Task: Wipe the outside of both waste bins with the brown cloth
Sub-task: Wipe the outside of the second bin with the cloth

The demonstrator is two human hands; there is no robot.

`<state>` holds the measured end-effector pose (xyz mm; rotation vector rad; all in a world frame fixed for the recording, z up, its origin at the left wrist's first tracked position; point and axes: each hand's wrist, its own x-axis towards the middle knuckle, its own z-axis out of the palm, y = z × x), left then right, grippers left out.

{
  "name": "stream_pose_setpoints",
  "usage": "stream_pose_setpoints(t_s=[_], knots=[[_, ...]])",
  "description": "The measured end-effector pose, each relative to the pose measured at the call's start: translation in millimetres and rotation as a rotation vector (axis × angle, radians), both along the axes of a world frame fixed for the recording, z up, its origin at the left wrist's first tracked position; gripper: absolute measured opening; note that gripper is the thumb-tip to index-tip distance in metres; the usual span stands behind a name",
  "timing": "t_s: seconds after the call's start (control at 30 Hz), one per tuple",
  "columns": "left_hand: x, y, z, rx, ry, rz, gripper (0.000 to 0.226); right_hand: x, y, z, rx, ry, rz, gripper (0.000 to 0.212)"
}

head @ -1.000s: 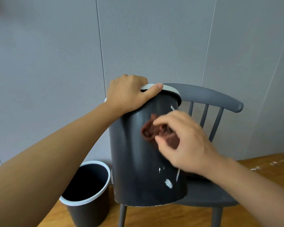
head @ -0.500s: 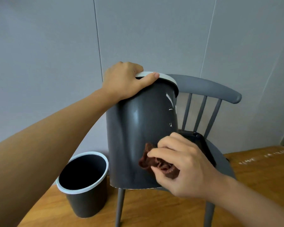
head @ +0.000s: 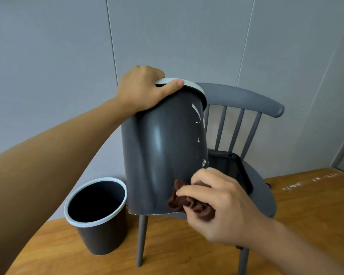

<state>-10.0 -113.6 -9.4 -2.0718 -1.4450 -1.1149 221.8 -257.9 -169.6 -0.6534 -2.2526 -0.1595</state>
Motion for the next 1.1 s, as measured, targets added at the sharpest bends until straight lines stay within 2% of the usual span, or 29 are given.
stream_pose_setpoints(t_s=[0.2, 0.37, 0.43, 0.6, 0.67, 0.83, 0.9, 1.03, 1.1], knots=[[6.7, -9.1, 0.5, 0.046, 0.036, -0.017, 0.076, -13.2, 28.7, 34.6, 0.053, 0.163, -0.156, 0.031], [1.3, -4.3, 0.7, 0.015, 0.012, 0.007, 0.075, 4.0, -6.2, 0.6, -0.072, 0.004, 0.032, 0.023], [0.9, -3.4, 0.1, 0.005, 0.005, 0.013, 0.076, 6.9, -10.6, -2.9, -0.079, -0.031, 0.045, 0.019], [3.6, -7.7, 0.9, 0.014, 0.01, 0.011, 0.075, -3.8, 21.4, 15.9, -0.033, 0.253, -0.123, 0.028], [3.5, -8.2, 0.8, 0.003, -0.001, 0.021, 0.075, -1.0, 21.7, 10.2, -0.051, 0.252, -0.109, 0.029], [2.2, -8.2, 0.5, -0.012, -0.037, 0.017, 0.075, 15.8, -5.0, -12.0, -0.13, 0.11, 0.046, 0.02], [2.8, -10.0, 0.3, -0.002, -0.03, 0.012, 0.075, 12.9, -1.6, -8.3, -0.112, 0.145, 0.023, 0.02], [3.9, -12.5, 0.3, 0.008, -0.023, 0.001, 0.075, -0.4, 19.0, 8.2, -0.066, 0.337, -0.129, 0.026], [3.5, -12.4, 0.7, 0.001, -0.03, 0.012, 0.075, 2.1, 20.1, 7.7, -0.067, 0.302, -0.126, 0.027]])
